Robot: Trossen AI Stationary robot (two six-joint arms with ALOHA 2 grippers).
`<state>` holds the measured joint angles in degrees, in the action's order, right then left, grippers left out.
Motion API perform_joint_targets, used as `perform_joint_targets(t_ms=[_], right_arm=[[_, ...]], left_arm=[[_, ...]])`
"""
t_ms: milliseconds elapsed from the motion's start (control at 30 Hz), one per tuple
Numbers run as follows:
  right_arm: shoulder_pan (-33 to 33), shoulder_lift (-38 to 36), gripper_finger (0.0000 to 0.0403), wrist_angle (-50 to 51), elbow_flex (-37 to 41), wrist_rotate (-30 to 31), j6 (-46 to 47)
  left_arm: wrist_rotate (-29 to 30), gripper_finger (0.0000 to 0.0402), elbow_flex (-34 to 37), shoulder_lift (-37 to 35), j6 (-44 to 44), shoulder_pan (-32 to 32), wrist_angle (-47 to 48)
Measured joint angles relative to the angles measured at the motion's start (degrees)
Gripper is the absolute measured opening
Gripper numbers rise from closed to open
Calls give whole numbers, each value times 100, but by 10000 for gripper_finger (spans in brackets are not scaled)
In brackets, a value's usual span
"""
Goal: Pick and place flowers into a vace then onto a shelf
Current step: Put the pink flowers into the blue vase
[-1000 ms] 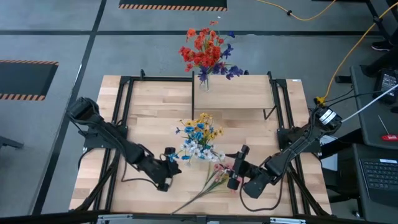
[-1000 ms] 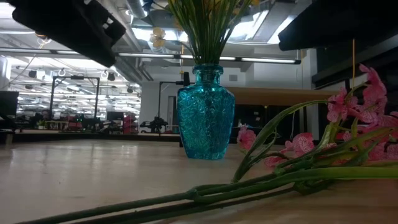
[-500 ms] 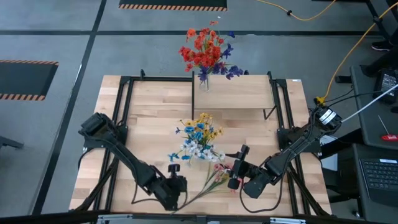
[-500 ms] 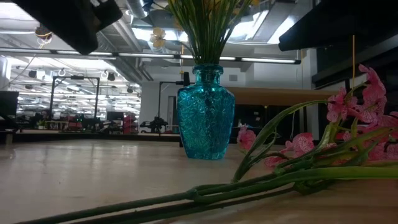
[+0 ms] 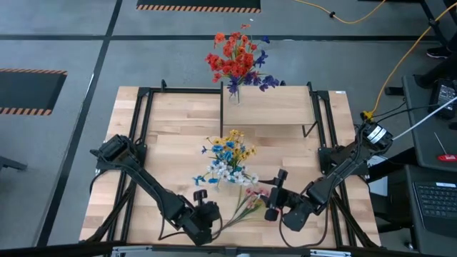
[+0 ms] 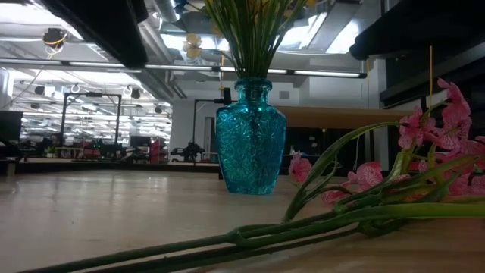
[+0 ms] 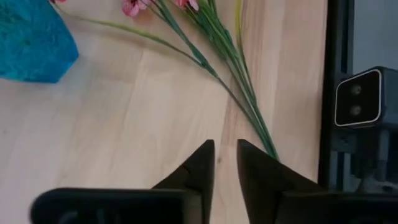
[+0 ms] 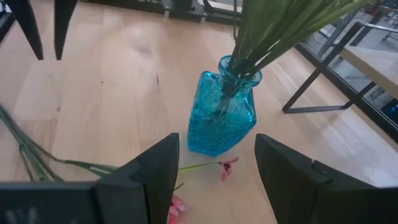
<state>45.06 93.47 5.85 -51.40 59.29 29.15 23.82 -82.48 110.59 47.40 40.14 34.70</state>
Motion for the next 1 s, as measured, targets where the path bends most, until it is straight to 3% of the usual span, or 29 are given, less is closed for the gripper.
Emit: perform_joint_targets(t_ms=[333,433,600,1000], right_arm=[[26,0,212,22,0,2,-268],[26,1,212,30,0,3,-285],[26,0,212,133,0,4,-229],[24,0,212,190,0,9,36]], left_arm=[[-80,153,55,4,735,91,-84],[148,173,55,4,700,169,-358],[485,179,55,183,31,306,-1100],[54,179,55,822,-52,328,-1130]])
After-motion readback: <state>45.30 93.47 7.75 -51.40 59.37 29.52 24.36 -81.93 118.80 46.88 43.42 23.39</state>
